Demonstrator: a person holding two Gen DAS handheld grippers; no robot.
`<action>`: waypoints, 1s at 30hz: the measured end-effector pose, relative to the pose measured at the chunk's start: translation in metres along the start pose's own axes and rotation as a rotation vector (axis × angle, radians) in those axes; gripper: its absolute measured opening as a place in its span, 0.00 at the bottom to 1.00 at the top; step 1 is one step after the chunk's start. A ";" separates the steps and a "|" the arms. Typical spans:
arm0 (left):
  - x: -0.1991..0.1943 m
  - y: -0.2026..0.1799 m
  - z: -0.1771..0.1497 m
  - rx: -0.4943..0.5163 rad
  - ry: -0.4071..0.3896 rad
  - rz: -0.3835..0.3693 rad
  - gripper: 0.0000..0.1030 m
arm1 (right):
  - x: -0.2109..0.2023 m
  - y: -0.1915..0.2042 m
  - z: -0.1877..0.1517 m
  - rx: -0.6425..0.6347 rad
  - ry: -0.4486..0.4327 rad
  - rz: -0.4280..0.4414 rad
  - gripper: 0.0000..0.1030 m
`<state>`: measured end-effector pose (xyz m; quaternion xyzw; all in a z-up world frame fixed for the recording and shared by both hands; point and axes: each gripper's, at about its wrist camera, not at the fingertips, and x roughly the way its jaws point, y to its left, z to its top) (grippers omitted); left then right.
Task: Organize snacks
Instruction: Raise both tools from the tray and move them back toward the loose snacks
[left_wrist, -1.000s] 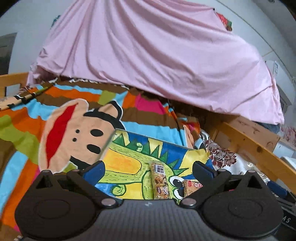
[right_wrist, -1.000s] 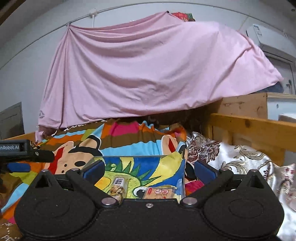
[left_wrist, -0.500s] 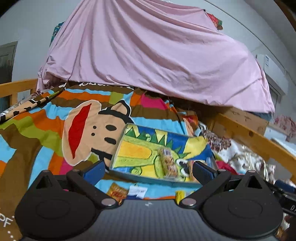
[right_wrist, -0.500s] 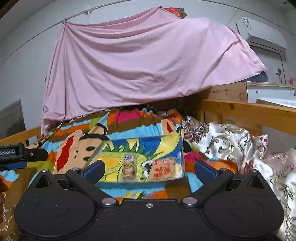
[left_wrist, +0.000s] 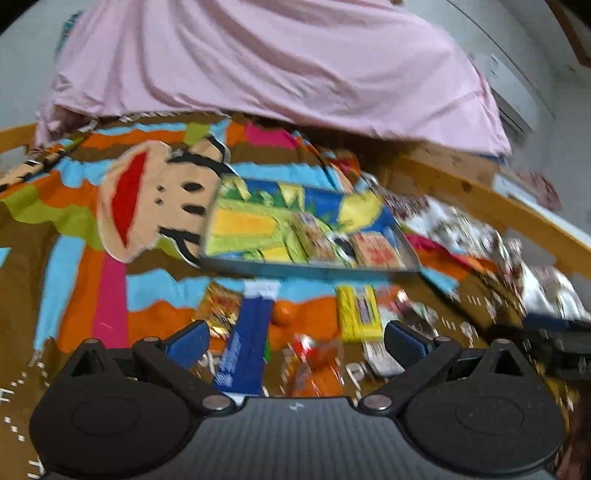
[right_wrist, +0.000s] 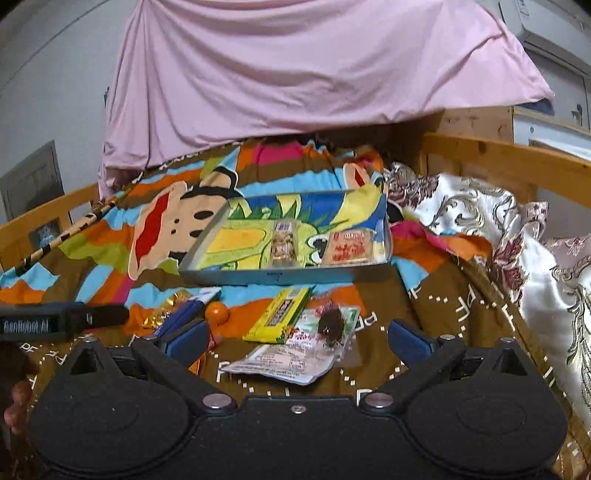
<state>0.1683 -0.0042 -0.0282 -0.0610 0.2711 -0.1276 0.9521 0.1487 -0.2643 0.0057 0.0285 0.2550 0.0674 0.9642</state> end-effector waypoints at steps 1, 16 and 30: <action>0.002 -0.001 -0.003 0.017 0.015 -0.016 1.00 | 0.002 -0.001 0.000 0.005 0.010 -0.003 1.00; 0.045 0.000 -0.024 0.037 0.203 -0.160 1.00 | 0.035 0.004 -0.002 -0.040 0.137 0.002 0.99; 0.065 0.005 -0.019 -0.009 0.258 -0.200 0.95 | 0.087 -0.013 0.020 -0.044 0.144 0.046 0.99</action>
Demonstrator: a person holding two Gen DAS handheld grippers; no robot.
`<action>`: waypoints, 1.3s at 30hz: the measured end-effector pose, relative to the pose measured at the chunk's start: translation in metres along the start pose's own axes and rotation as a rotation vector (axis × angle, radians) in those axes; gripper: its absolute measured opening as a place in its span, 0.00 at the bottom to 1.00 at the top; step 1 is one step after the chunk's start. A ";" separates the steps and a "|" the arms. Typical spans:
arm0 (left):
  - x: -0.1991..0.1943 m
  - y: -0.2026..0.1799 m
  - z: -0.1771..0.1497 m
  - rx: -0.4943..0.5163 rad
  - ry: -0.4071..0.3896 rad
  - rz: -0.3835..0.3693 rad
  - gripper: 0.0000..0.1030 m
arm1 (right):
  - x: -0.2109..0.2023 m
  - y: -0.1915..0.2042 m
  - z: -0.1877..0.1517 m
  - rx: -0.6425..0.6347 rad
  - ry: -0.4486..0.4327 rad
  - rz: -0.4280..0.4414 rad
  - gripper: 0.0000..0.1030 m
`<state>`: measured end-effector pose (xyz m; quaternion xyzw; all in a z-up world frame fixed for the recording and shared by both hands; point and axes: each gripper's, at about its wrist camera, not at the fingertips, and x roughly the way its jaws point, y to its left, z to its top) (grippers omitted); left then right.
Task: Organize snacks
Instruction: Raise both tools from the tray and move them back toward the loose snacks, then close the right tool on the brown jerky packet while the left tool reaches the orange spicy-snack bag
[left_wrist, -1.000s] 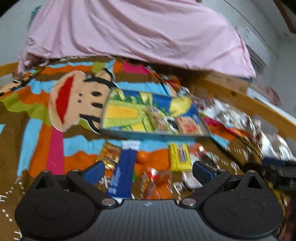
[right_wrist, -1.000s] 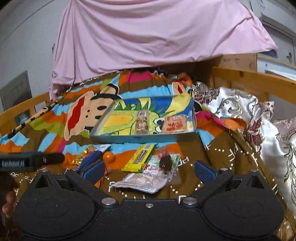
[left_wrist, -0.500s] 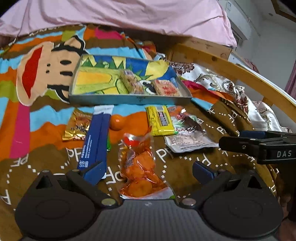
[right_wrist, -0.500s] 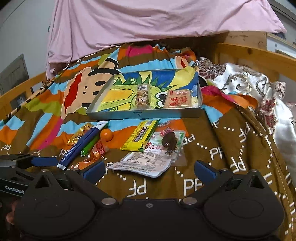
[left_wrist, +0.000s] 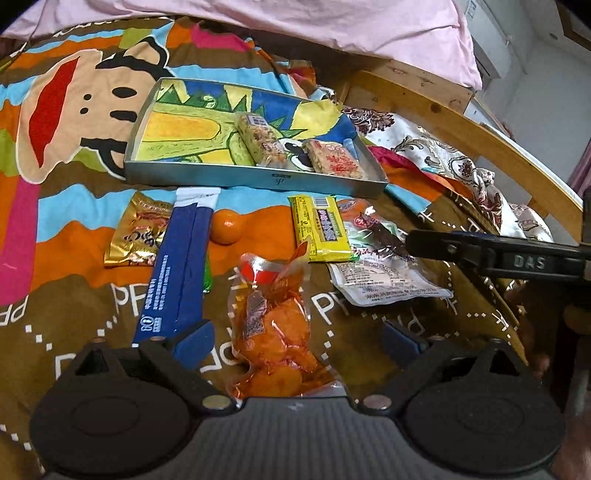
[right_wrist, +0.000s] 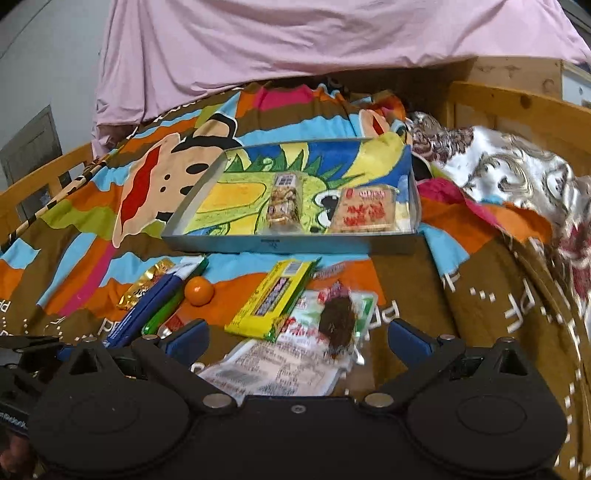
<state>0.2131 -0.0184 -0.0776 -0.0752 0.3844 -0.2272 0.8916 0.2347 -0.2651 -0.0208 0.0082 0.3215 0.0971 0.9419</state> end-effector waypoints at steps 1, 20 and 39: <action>0.001 0.000 0.000 -0.002 -0.002 0.000 0.95 | 0.002 0.000 0.001 -0.007 -0.004 -0.006 0.99; 0.010 0.010 -0.001 -0.140 0.019 0.021 0.71 | 0.021 -0.005 0.005 -0.053 -0.054 -0.060 0.94; 0.019 0.000 0.000 -0.115 0.045 0.094 0.51 | 0.064 -0.005 -0.006 -0.121 0.082 -0.124 0.56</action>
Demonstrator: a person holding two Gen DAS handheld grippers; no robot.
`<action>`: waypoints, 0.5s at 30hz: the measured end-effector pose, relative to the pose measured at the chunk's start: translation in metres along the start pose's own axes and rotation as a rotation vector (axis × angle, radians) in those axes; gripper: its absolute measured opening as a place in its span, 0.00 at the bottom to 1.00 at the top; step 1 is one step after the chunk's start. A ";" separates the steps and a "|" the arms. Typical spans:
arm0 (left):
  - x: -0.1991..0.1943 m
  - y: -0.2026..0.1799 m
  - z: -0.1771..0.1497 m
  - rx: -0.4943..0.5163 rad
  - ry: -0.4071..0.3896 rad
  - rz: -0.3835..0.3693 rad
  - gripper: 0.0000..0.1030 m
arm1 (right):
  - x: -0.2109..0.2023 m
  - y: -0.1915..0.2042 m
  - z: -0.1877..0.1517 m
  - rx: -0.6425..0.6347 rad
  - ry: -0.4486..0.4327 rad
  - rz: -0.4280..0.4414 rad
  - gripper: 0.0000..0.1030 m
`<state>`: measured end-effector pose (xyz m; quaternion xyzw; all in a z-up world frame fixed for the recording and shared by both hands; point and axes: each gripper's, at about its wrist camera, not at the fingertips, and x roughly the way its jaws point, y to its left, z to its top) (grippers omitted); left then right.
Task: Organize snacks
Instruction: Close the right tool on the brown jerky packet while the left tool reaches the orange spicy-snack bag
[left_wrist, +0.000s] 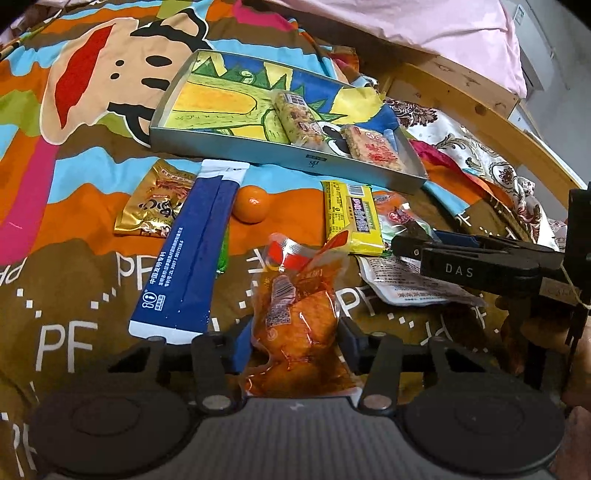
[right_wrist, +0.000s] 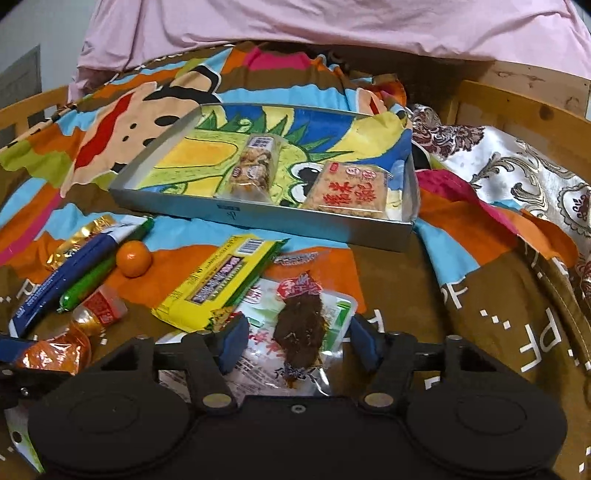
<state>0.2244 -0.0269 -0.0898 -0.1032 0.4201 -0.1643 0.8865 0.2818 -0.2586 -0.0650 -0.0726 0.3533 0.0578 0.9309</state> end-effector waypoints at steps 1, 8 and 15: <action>0.000 -0.001 0.000 0.002 -0.001 0.003 0.51 | 0.000 0.000 0.000 0.002 0.001 -0.004 0.54; -0.003 -0.001 -0.001 0.001 -0.010 0.003 0.51 | -0.006 -0.001 0.000 0.012 0.020 -0.010 0.48; -0.003 0.000 0.000 -0.007 -0.007 -0.003 0.51 | -0.025 0.012 -0.006 -0.037 0.018 0.023 0.48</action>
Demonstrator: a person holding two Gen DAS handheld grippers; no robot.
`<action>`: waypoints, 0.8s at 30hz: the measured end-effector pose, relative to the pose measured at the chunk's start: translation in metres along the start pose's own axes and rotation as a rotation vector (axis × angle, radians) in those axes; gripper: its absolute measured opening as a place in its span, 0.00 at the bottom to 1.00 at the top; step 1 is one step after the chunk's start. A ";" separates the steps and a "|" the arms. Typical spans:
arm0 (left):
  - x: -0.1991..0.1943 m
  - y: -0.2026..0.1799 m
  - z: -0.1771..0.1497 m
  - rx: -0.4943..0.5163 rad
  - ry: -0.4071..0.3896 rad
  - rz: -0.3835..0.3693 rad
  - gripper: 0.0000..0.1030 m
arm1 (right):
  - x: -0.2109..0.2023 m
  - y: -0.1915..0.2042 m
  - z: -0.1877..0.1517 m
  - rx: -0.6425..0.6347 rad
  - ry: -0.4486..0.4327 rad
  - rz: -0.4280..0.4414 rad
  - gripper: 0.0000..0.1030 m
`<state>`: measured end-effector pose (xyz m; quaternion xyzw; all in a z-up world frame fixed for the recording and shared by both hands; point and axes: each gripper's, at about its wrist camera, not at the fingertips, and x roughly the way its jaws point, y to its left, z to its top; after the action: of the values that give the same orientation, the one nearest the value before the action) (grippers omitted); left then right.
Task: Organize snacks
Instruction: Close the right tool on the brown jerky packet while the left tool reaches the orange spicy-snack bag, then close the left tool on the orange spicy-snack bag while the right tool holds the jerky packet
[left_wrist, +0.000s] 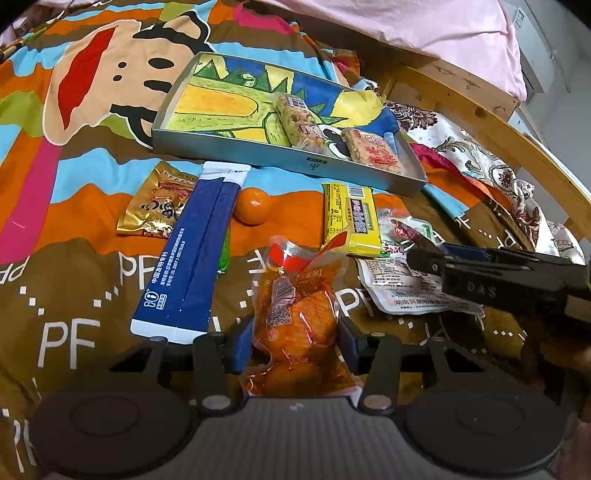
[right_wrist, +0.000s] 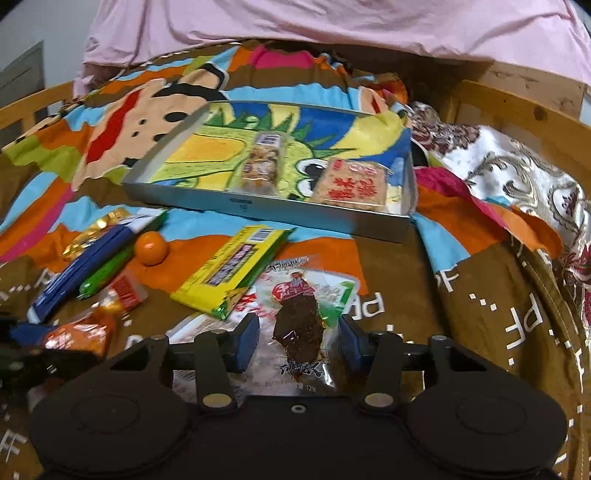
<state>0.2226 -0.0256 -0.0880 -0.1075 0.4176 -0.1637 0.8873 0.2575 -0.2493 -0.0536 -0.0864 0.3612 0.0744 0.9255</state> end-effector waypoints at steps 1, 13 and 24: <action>0.001 0.000 0.000 -0.002 0.003 -0.001 0.51 | 0.001 0.001 0.000 -0.007 0.004 0.004 0.48; 0.000 -0.004 0.002 0.007 0.010 0.018 0.50 | 0.007 0.009 0.002 -0.035 -0.017 0.015 0.48; -0.023 -0.013 0.003 -0.011 -0.043 0.039 0.44 | -0.017 0.034 -0.005 -0.254 -0.114 -0.067 0.47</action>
<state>0.2088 -0.0286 -0.0657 -0.1077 0.4015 -0.1416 0.8984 0.2346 -0.2186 -0.0493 -0.2103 0.2925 0.0933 0.9282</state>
